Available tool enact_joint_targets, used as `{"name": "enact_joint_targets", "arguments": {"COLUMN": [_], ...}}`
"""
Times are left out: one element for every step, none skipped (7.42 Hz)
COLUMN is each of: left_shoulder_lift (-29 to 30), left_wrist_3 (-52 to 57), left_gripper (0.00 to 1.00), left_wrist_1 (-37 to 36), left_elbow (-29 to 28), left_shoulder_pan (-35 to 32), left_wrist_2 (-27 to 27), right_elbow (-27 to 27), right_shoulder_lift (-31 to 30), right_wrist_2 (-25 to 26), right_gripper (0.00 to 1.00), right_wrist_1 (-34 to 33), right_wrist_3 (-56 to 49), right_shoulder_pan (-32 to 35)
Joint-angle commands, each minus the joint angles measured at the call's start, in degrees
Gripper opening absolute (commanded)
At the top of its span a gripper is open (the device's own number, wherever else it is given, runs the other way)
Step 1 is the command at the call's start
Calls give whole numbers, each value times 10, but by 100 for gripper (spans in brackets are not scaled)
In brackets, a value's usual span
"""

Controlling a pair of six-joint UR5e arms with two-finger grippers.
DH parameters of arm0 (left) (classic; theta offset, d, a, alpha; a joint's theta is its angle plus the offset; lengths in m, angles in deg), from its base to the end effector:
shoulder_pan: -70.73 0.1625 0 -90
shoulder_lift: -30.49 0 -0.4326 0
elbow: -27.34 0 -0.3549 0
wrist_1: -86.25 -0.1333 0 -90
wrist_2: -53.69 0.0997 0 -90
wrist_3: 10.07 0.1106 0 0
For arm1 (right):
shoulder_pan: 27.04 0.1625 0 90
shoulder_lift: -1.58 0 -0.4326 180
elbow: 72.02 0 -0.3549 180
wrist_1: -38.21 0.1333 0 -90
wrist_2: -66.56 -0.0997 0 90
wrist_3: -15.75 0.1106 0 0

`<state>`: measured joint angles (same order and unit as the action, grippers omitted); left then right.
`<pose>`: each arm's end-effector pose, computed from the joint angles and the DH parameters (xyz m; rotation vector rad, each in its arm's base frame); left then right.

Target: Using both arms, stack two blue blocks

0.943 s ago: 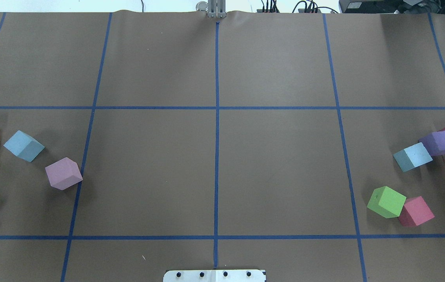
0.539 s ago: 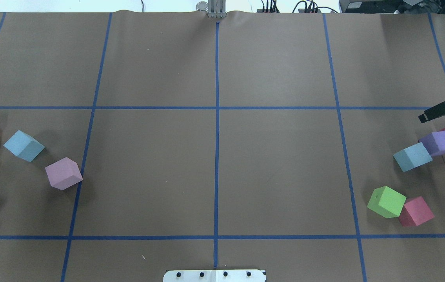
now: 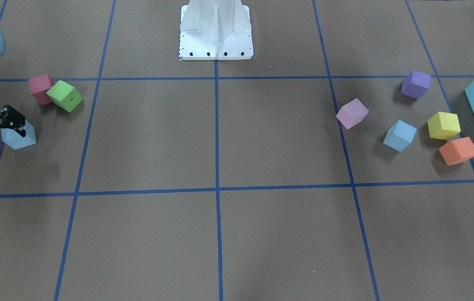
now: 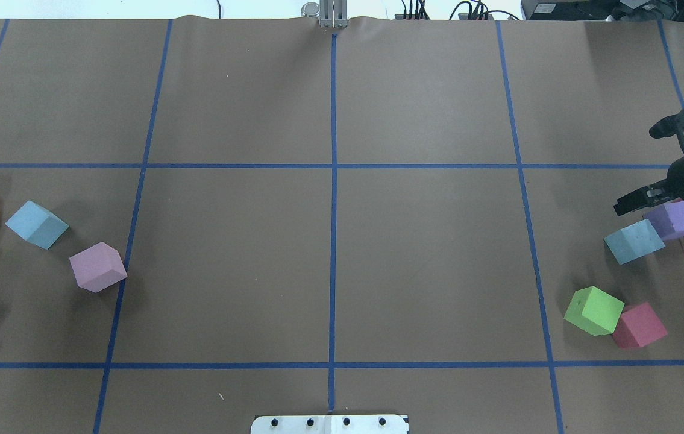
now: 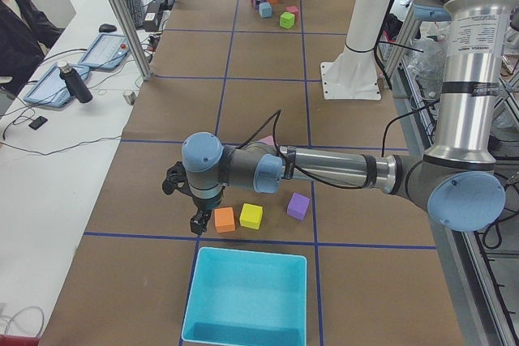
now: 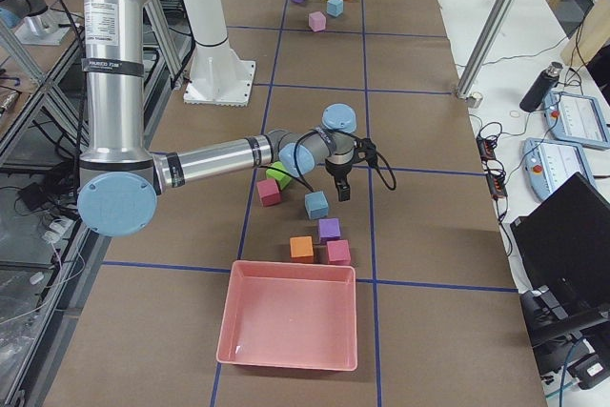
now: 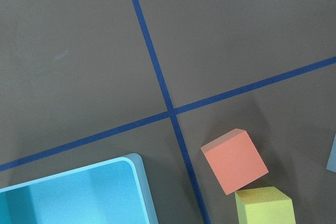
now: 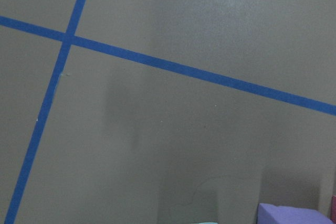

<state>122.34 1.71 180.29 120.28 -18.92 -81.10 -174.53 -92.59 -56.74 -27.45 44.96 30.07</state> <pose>-0.0525 -0.4785 0.6275 0.2238 0.7639 0.2607 -0.1853 -0.4202 0.5665 0.1834 -0.7708 -0.2265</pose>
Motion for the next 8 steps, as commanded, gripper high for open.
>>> {"name": "enact_joint_targets", "arguments": {"left_shoulder_lift": [0, -1, -2, -2, -2, -2, -2, -2], "left_wrist_3": [0, 0, 0, 0, 0, 1, 1, 1], "left_gripper": [98, 98, 98, 98, 98, 98, 98, 98], "left_wrist_1": [0, 0, 0, 0, 0, 0, 0, 0], "left_elbow": [0, 0, 1, 1, 0, 0, 0, 0], "left_shoulder_pan": [0, 0, 0, 0, 0, 0, 0, 0], "left_wrist_2": [0, 0, 0, 0, 0, 0, 1, 0], "right_elbow": [-1, -1, -1, 0, 1, 6, 9, 16], "right_shoulder_lift": [-43, -57, -65, -65, -64, -59, -58, -58], "right_wrist_2": [26, 38, 54, 56, 56, 55, 56, 56], "right_gripper": [100, 100, 100, 100, 92, 81, 73, 64], "right_wrist_1": [69, 83, 84, 84, 84, 84, 84, 84], "right_wrist_3": [35, 35, 35, 35, 35, 35, 33, 29], "right_shoulder_pan": [-39, -50, -60, -67, -71, -75, -76, -76]}}
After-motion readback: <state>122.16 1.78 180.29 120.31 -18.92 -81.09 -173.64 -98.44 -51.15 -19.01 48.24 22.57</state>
